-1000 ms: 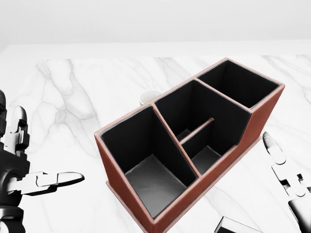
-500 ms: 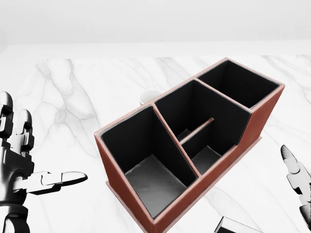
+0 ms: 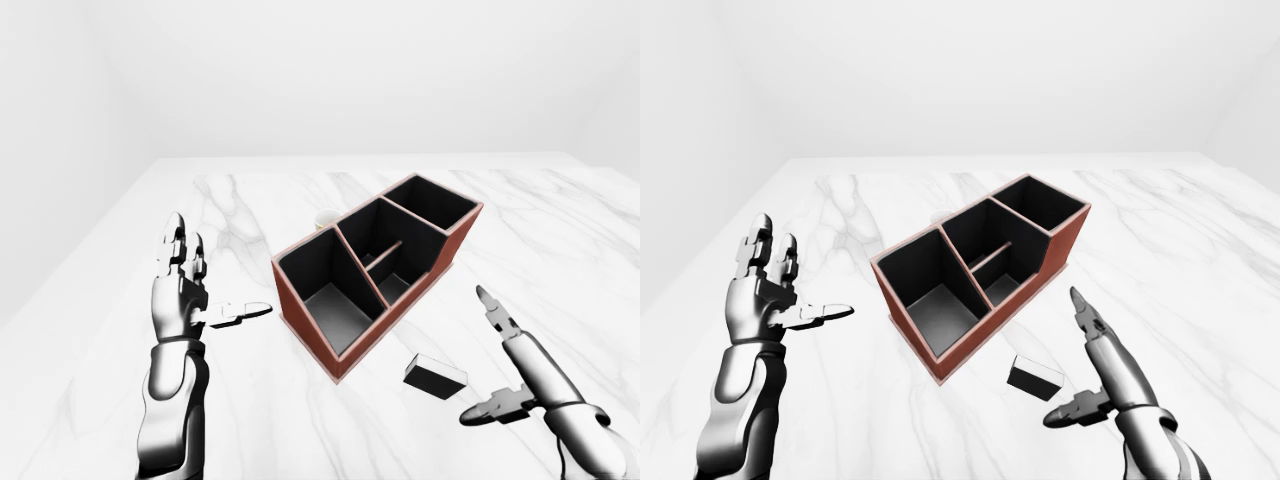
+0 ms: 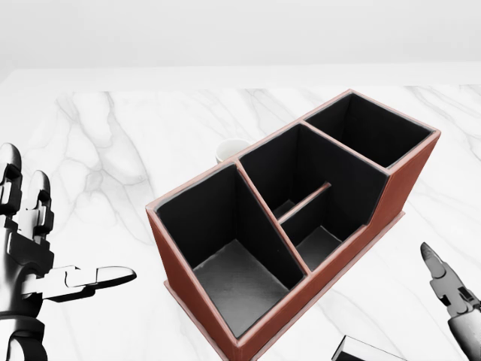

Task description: Pick up the book and place it in the left compartment of the caddy.

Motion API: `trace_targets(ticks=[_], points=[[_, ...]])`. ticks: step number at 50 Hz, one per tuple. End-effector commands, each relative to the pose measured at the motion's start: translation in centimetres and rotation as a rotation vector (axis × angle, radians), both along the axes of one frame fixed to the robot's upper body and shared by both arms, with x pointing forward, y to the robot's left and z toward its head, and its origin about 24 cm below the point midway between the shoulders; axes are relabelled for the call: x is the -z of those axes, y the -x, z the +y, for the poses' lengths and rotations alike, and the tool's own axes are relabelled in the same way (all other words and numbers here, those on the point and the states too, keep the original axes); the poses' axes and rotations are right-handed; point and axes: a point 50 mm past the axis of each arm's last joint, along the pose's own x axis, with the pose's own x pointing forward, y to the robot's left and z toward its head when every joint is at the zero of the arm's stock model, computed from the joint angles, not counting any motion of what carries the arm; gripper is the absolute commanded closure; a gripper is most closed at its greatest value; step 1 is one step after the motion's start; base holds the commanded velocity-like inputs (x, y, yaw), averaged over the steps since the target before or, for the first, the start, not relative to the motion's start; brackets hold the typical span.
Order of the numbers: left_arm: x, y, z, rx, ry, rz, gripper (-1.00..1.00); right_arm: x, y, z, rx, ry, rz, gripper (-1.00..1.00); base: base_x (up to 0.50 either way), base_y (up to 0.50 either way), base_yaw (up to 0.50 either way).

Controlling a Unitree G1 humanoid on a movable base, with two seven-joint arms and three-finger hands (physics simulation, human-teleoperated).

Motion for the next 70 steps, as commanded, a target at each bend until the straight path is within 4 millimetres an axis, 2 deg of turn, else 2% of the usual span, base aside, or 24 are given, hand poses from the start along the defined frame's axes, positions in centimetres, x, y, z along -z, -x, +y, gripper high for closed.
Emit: trace_targets(ticks=[1, 10, 20, 30, 39, 70], points=[[-0.1, 0.0, 0.0, -0.003, 0.000, -0.006, -1.00, 1.1, -1.1, -1.1, -0.011, -0.010, 0.046, -1.00, 0.00, 0.00, 0.00], [-0.1, 0.0, 0.1, -0.005, 0.001, -0.004, -1.00, 2.6, -2.0, -1.0, -0.046, -0.038, 0.104, -1.00, 0.00, 0.00, 0.00], [-0.2, -0.1, 0.2, -0.008, 0.004, -0.010, -1.00, 3.2, -3.0, -1.2, -0.076, -0.032, 0.135, -1.00, 0.00, 0.00, 0.00], [-0.3, -0.1, 0.3, -0.011, 0.004, -0.014, -1.00, 5.2, -3.1, -1.6, -0.067, -0.074, 0.203, -1.00, 0.00, 0.00, 0.00], [-0.4, 0.0, 0.3, -0.013, 0.004, -0.015, -1.00, 6.1, -3.1, -1.5, -0.066, -0.083, 0.234, -1.00, 0.00, 0.00, 0.00], [-0.3, -0.1, 0.5, -0.022, 0.008, -0.014, -1.00, 6.3, -3.8, -1.6, -0.071, -0.052, 0.244, -1.00, 0.00, 0.00, 0.00]])
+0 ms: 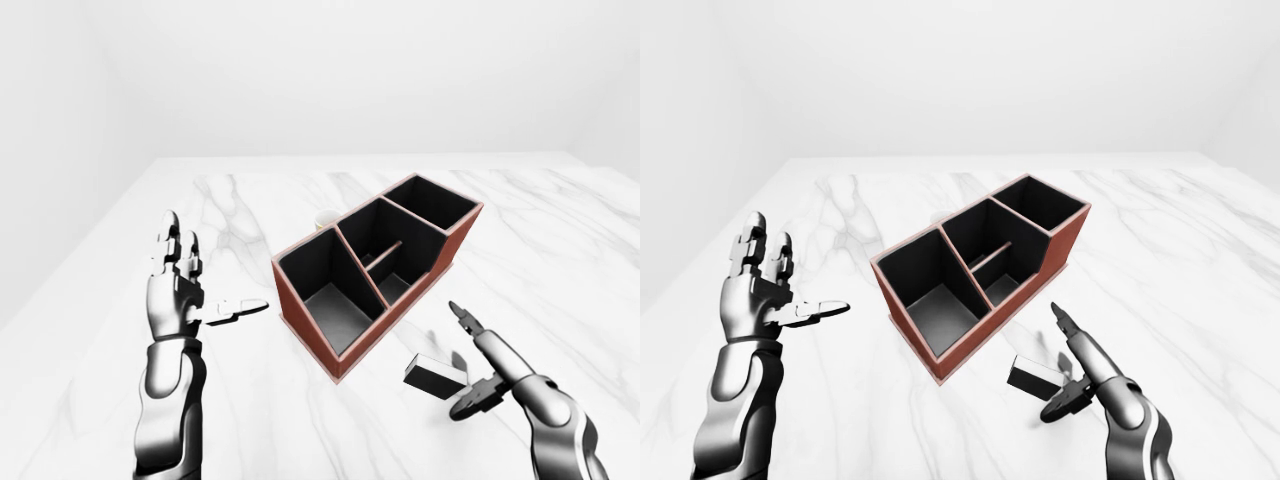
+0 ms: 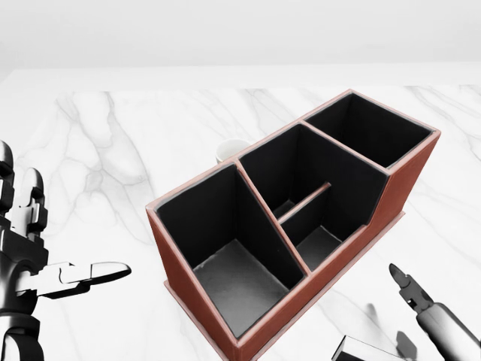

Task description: Pick up the book and place it in the left compartment of the caddy.

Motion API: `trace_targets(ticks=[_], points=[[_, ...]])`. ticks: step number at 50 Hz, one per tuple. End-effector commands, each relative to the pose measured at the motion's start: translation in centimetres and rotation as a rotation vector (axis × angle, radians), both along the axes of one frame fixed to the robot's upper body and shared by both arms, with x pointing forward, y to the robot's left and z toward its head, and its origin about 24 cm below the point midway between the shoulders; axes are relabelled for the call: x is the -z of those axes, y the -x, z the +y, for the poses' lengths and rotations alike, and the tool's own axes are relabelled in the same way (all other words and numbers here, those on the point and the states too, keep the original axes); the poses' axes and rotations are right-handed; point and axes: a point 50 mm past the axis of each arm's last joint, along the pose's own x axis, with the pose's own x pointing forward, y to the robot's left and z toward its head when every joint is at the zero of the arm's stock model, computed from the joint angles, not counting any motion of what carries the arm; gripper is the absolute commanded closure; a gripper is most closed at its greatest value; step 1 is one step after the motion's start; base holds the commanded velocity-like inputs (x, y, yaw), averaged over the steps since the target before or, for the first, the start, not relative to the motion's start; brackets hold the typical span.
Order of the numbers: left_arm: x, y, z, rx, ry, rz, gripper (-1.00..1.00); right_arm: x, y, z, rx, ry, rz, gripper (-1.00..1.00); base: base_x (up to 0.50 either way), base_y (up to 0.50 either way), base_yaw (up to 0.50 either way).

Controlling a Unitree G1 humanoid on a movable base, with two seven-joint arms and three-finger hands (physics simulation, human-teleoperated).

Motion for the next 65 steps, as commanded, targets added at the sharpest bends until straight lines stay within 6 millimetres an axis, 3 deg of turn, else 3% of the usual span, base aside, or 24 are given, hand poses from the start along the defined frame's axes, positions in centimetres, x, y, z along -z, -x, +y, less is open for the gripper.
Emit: trace_targets(ticks=[1, 52, 53, 54, 55, 56, 65], points=[[-0.1, 0.0, 0.1, -0.004, 0.002, -0.004, -1.00, 0.4, -0.1, -0.1, 0.006, 0.004, 0.012, -1.00, 0.00, 0.00, 0.00], [0.3, -0.3, 0.2, -0.007, 0.005, 0.016, -1.00, 4.3, -0.5, 0.2, 0.037, -0.019, 0.120, -1.00, 0.00, 0.00, 0.00], [0.4, -0.3, 0.2, -0.006, 0.006, 0.018, -1.00, 4.3, -0.5, 0.3, 0.035, -0.023, 0.115, -0.74, 0.00, 0.00, 0.00], [0.3, -0.3, 0.2, -0.007, 0.005, 0.017, -1.00, 4.1, -0.6, 0.3, 0.034, -0.023, 0.109, 0.18, 0.00, 0.00, 0.00], [0.3, -0.3, 0.2, -0.007, 0.005, 0.015, -1.00, 4.0, -0.6, 0.4, 0.030, -0.022, 0.105, 0.81, 0.00, 0.00, 0.00], [0.3, -0.3, 0.1, -0.007, 0.006, 0.014, -1.00, 3.8, -0.7, 0.5, 0.021, -0.021, 0.099, 1.00, 0.00, 0.00, 0.00], [0.1, -0.3, 0.1, -0.009, 0.006, 0.007, -1.00, 3.3, -1.0, 0.9, 0.004, -0.014, 0.078, 1.00, 0.00, 0.00, 0.00]])
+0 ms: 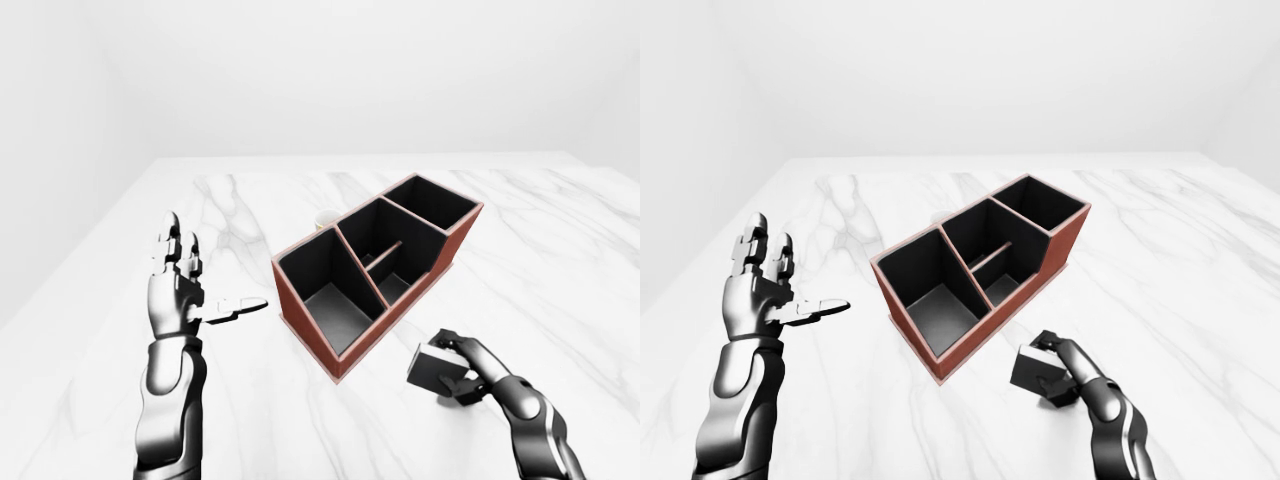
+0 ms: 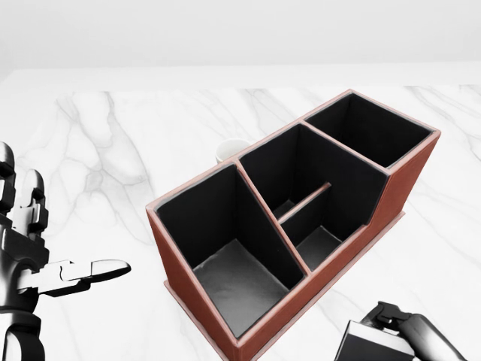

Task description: Pick up the book and place it in the left compartment of the caddy.

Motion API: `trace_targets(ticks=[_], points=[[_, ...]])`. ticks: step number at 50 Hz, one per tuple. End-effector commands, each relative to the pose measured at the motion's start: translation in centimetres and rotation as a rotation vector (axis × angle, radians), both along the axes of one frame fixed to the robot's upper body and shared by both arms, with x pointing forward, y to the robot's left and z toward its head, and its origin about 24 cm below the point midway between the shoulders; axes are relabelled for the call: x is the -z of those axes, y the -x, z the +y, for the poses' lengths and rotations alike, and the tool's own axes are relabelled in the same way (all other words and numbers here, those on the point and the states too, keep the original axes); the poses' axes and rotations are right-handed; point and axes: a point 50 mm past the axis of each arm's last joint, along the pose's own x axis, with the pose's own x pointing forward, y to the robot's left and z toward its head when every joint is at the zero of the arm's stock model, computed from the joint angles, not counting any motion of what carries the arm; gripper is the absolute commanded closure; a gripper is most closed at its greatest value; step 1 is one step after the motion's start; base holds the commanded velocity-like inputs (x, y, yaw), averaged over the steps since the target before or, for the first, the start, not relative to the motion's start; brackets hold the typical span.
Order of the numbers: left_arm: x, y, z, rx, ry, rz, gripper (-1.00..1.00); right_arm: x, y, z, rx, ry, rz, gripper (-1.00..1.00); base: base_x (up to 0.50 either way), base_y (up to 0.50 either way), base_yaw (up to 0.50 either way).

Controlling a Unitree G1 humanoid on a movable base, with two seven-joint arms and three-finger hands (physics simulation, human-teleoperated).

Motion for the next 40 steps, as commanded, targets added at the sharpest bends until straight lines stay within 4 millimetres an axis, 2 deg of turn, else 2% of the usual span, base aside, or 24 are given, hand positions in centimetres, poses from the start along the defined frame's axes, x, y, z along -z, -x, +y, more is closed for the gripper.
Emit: trace_targets(ticks=[1, 12, 15, 19, 25, 35, 40], points=[[-0.2, 0.1, 0.0, -0.002, 0.000, -0.008, -1.00, -0.6, -0.4, 0.6, -0.018, -0.007, -0.034, 1.00, 0.00, 0.00, 0.00], [-0.2, 0.1, -0.1, 0.000, 0.001, -0.007, -1.00, -1.1, -0.6, 0.9, -0.038, -0.001, -0.049, 1.00, 0.00, 0.00, 0.00], [-0.2, 0.1, 0.0, -0.002, 0.001, -0.009, -1.00, -1.8, -0.8, 1.3, -0.064, 0.012, -0.068, 1.00, 0.00, 0.00, 0.00], [-0.2, 0.0, 0.0, -0.003, 0.002, -0.010, -1.00, -3.4, -1.0, 2.0, -0.116, 0.042, -0.110, 1.00, 0.00, 0.00, 0.00], [-0.3, 0.1, 0.1, -0.004, 0.003, -0.014, -1.00, -6.9, -1.0, 3.6, -0.209, 0.125, -0.196, 1.00, 0.00, 0.00, 0.00], [-0.3, 0.1, 0.0, -0.007, 0.004, -0.013, -1.00, -12.6, -0.6, 5.0, -0.220, 0.315, -0.421, 1.00, 0.00, 0.00, 0.00], [-0.3, 0.1, 0.1, -0.006, 0.003, -0.014, -1.00, -13.0, -1.1, 4.6, -0.206, 0.319, -0.434, 1.00, 0.00, 0.00, 0.00]])
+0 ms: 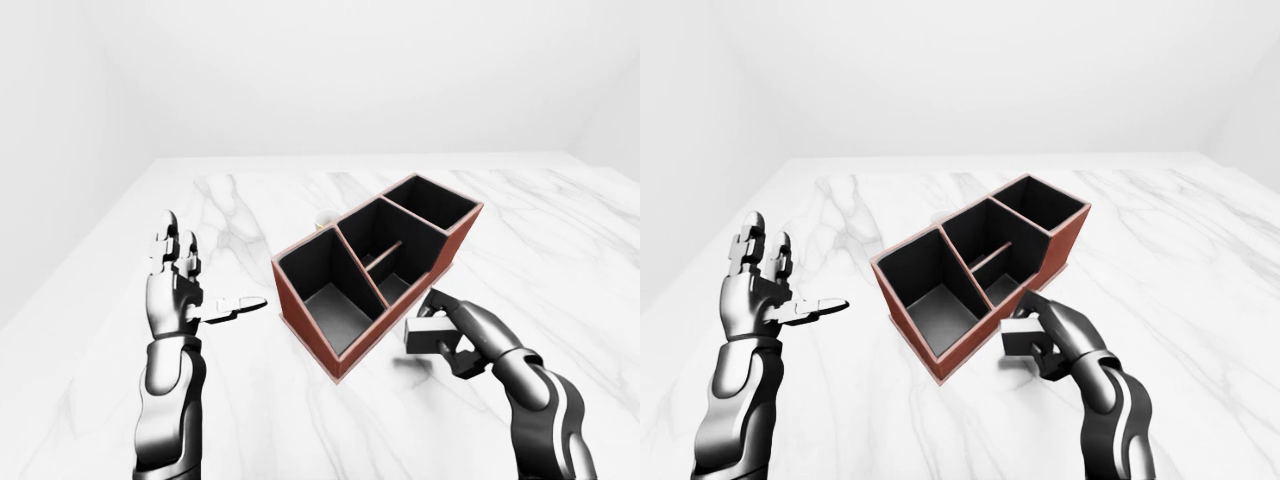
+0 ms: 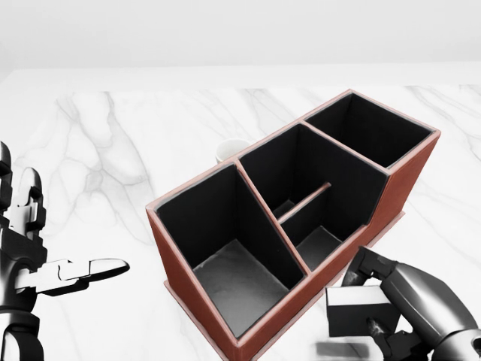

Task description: Pick up the book and place it in the left compartment of the caddy.

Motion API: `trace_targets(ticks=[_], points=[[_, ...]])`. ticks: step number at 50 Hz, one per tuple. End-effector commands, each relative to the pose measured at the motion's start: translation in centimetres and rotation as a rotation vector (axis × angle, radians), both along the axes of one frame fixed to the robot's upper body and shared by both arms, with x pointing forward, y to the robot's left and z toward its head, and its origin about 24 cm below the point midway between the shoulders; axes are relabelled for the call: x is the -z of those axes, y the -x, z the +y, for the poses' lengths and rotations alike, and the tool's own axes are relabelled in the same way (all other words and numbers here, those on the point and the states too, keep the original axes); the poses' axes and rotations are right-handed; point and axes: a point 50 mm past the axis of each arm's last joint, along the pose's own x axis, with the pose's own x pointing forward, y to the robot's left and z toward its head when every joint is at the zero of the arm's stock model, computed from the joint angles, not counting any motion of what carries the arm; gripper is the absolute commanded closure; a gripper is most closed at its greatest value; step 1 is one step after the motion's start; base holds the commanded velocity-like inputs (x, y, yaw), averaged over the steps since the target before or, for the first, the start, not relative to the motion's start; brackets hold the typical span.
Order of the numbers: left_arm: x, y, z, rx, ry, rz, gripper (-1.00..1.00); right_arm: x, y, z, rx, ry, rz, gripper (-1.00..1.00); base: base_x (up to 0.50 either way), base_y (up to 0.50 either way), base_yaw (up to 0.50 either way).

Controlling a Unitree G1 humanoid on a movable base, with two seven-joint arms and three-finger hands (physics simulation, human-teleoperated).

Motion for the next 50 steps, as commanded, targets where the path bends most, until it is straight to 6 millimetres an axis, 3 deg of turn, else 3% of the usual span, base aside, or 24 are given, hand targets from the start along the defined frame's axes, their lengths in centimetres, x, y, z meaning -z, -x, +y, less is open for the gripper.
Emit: trace_targets(ticks=[1, 12, 21, 27, 39, 50], points=[[-0.1, 0.0, 0.1, -0.004, 0.001, -0.005, -1.00, -3.9, 0.1, 0.4, 0.004, 0.066, -0.174, 1.00, 0.00, 0.00, 0.00], [0.0, -0.1, 0.0, -0.003, 0.000, 0.002, -1.00, -6.4, -0.3, 0.7, -0.004, 0.121, -0.283, 1.00, 0.00, 0.00, 0.00], [0.0, -0.1, 0.0, -0.004, -0.001, 0.000, -1.00, -8.3, -1.2, 2.3, -0.072, 0.143, -0.370, 1.00, 0.00, 0.00, 0.00], [0.1, -0.1, 0.0, -0.003, 0.000, 0.007, -1.00, -11.2, -1.8, 3.9, -0.116, 0.211, -0.501, 1.00, 0.00, 0.00, 0.00], [0.0, -0.2, 0.1, -0.006, 0.001, 0.002, -1.00, -13.3, -2.7, 6.0, -0.162, 0.253, -0.599, 1.00, 0.00, 0.00, 0.00], [-0.1, -0.1, 0.1, -0.008, 0.003, -0.002, -1.00, -12.7, -3.7, 7.8, -0.238, 0.164, -0.568, 1.00, 0.00, 0.00, 0.00]])
